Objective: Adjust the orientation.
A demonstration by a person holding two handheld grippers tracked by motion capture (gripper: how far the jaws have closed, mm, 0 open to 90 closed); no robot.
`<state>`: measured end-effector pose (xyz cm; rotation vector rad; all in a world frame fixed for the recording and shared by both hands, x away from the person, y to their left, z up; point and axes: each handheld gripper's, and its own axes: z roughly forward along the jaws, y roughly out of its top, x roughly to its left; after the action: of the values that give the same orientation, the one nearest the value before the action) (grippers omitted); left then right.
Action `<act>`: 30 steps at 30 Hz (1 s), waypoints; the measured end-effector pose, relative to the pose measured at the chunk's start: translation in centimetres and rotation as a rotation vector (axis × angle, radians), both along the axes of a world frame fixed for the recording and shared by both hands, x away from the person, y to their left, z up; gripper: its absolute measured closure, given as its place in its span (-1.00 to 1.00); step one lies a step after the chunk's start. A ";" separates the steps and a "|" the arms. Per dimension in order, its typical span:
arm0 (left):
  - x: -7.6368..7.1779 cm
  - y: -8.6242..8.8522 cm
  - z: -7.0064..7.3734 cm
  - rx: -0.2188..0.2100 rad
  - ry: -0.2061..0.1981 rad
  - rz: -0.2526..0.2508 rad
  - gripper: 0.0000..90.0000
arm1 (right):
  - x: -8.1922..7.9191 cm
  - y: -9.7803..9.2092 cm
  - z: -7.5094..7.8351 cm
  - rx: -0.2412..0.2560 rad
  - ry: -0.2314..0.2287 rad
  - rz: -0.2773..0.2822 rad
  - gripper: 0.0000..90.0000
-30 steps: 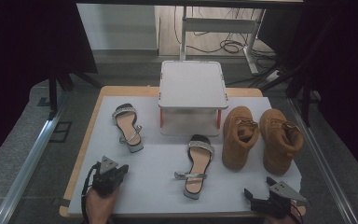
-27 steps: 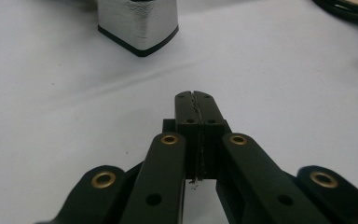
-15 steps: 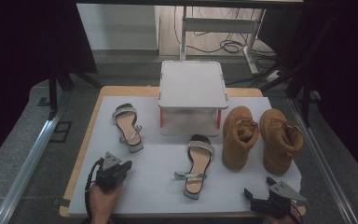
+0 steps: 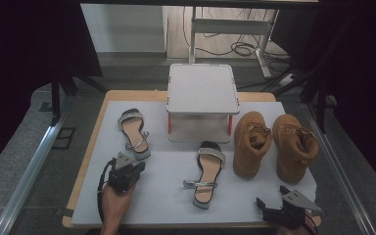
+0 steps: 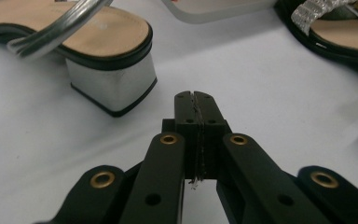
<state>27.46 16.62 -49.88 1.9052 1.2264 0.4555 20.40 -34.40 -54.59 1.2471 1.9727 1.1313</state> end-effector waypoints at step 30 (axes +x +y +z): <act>5.3 -3.3 -0.8 0.061 -0.016 0.078 0.93 | 0.0 0.0 0.0 0.000 -0.003 0.000 -1.00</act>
<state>32.80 13.36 -50.72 1.9065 1.2936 0.5541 20.41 -34.41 -54.62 1.2447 1.9709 1.1325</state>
